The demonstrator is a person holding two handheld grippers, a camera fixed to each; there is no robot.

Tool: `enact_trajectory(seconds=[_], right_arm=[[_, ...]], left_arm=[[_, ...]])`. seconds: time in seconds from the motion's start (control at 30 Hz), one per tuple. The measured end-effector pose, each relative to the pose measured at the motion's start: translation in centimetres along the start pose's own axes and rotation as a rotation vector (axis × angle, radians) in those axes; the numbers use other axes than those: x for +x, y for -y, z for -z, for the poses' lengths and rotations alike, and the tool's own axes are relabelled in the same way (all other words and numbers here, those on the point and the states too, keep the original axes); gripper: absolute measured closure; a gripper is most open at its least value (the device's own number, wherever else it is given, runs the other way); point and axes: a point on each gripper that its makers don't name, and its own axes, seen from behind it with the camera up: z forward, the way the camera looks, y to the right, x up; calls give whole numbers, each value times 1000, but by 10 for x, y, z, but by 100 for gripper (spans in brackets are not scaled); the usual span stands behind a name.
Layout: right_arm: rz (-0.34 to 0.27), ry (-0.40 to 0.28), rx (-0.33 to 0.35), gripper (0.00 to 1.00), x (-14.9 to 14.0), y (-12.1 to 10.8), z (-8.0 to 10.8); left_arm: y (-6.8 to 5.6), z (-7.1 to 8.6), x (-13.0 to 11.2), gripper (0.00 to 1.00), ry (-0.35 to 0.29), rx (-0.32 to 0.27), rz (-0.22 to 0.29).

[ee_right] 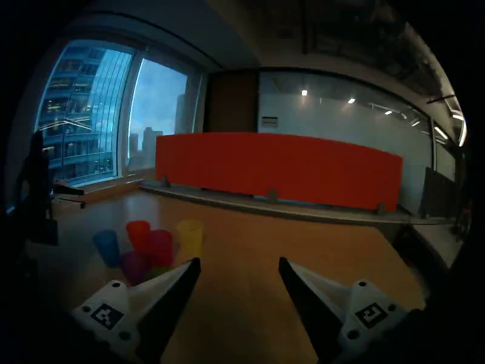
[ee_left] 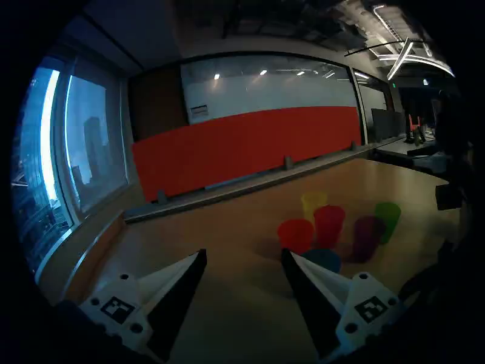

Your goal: Pour water

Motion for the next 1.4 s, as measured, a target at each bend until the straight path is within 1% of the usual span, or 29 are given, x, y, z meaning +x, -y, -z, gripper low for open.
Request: enact_trajectory(seconds=[0.17,0.27,0.4,0.53,0.67,0.77,0.87,0.97,1.07,1.27,1.4], right_arm=[[3,-38,-48,0,9,-4,0],[-2,-65,-76,0,17,-8,-1],[-13,-108,-132,0,30,-17,-4],[-23,-145,-174,0,38,-25,-5],[-44,-171,-214,0,42,-34,-6],[-56,-202,-250,0,48,-42,-4],[-58,-232,-292,0,54,-49,-1],[-60,-260,-321,0,59,-55,3],[-69,-273,-329,0,62,-55,5],[-68,-281,-310,0,62,-48,7],[-76,-281,-307,0,61,-47,9]], left_arm=[[3,3,12,9,-48,35,12],[8,5,17,9,-77,68,22],[12,6,24,9,-105,101,37],[13,7,33,9,-135,119,62],[15,9,47,9,-181,135,104],[13,11,58,9,-224,139,131],[12,13,65,9,-255,138,155],[11,14,67,9,-266,140,165],[12,14,64,9,-274,155,160],[16,15,64,9,-295,199,144],[20,16,61,9,-308,224,157]])
